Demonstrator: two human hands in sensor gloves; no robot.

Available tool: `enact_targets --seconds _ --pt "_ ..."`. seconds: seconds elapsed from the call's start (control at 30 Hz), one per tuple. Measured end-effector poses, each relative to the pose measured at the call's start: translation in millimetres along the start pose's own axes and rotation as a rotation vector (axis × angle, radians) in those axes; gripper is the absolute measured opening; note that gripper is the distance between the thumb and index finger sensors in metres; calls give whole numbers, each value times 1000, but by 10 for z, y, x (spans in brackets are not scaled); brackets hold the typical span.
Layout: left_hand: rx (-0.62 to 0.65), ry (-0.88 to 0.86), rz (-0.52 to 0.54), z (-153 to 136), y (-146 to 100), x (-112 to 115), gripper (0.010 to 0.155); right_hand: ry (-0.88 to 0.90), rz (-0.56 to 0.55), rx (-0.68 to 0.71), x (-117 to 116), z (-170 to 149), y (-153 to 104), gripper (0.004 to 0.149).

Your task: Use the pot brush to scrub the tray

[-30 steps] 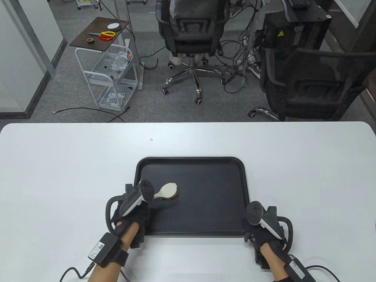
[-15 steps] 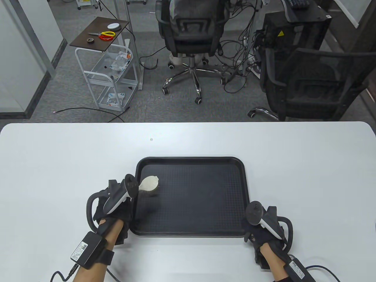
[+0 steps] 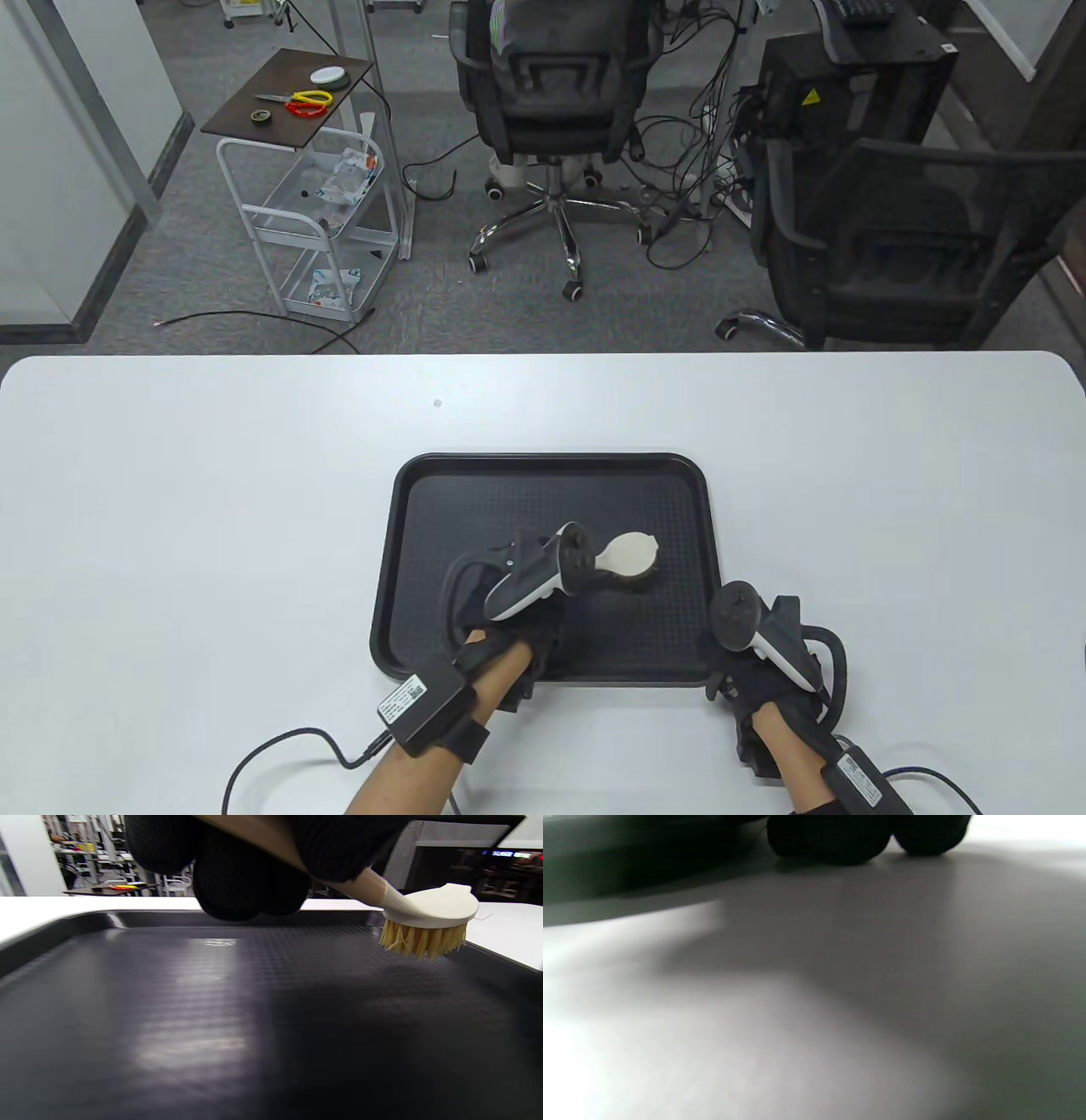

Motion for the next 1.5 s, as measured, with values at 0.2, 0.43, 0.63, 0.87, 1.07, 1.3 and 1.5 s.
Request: enact_targets --seconds 0.2,0.43,0.63,0.87,1.07,1.3,1.5 --pt "52 -13 -1 387 65 38 58 1 0 0 0 -1 0 71" --pt "39 -19 -54 274 33 146 57 1 3 1 -1 -3 0 71" --pt "-59 -9 -43 -291 -132 330 57 1 3 1 -1 -2 0 71" --pt "-244 -20 -91 -1327 -451 525 57 1 2 0 0 -2 0 71" --pt "-400 -35 -135 -2044 -702 641 57 3 2 -1 0 -2 1 71" --pt "-425 -5 -75 -2152 -803 451 57 3 1 -1 0 -1 2 71" --pt "-288 36 27 -1624 -654 167 57 1 1 -2 1 1 1 71"
Point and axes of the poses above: the tracker on the back of each hand, its own z axis roughly to the thumb side, its own y axis roughly from the wrist to the fingertips, x = y × z, the point moved 1 cm from there along y, roughly from the wrist to the fingertips, and after that the axes turned 9 degrees about y, right-handed, at the moved point
